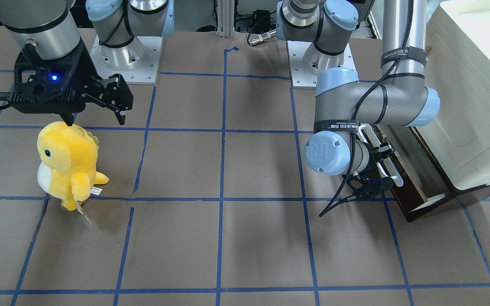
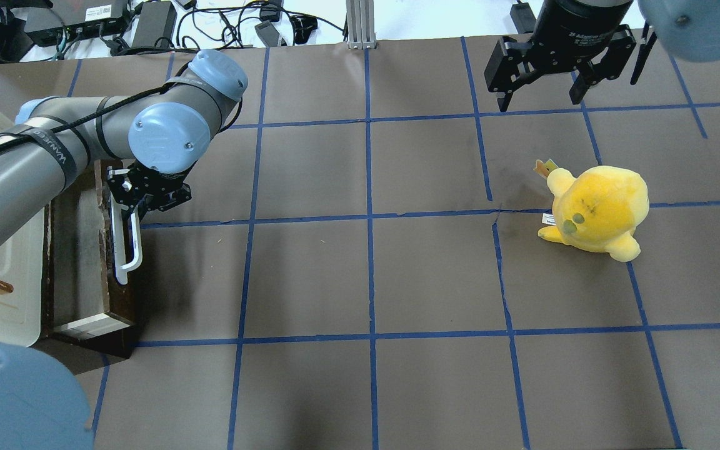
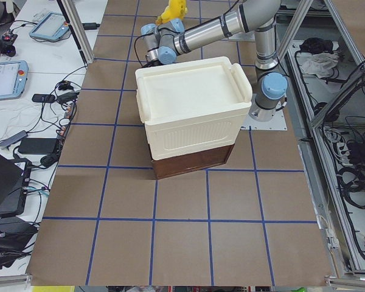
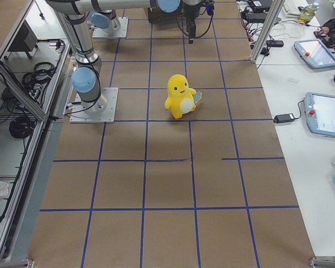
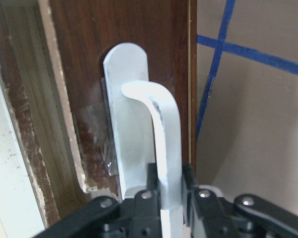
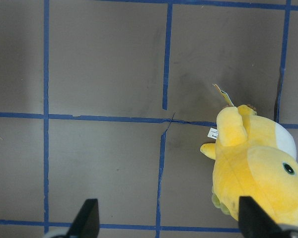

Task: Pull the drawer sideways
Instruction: 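Pull the drawer outward from the cabinet with the left gripper, then keep pulling the drawer farther out with the left gripper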

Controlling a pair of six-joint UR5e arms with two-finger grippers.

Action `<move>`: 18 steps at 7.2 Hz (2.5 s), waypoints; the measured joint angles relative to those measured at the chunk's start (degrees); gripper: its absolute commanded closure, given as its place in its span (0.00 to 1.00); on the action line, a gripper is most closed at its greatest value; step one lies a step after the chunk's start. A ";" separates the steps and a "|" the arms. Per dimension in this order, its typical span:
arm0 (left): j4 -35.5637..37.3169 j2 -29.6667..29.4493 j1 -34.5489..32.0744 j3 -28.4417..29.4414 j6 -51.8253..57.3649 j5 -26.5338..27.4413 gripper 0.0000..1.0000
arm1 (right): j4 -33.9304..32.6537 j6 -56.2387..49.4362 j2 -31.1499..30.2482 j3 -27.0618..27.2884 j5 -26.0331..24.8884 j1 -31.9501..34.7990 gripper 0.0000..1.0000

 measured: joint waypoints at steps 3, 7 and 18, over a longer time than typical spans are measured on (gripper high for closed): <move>-0.77 -0.55 -0.79 1.00 -0.70 -0.13 1.00 | 0.00 0.00 0.00 0.00 0.01 0.00 0.00; -2.90 -0.33 -1.12 2.41 -0.74 0.08 1.00 | 0.00 -0.04 0.00 0.00 -0.02 0.00 0.00; -5.01 -1.91 -1.30 2.33 -5.04 2.04 1.00 | 0.00 -0.03 0.00 0.00 0.00 0.00 0.00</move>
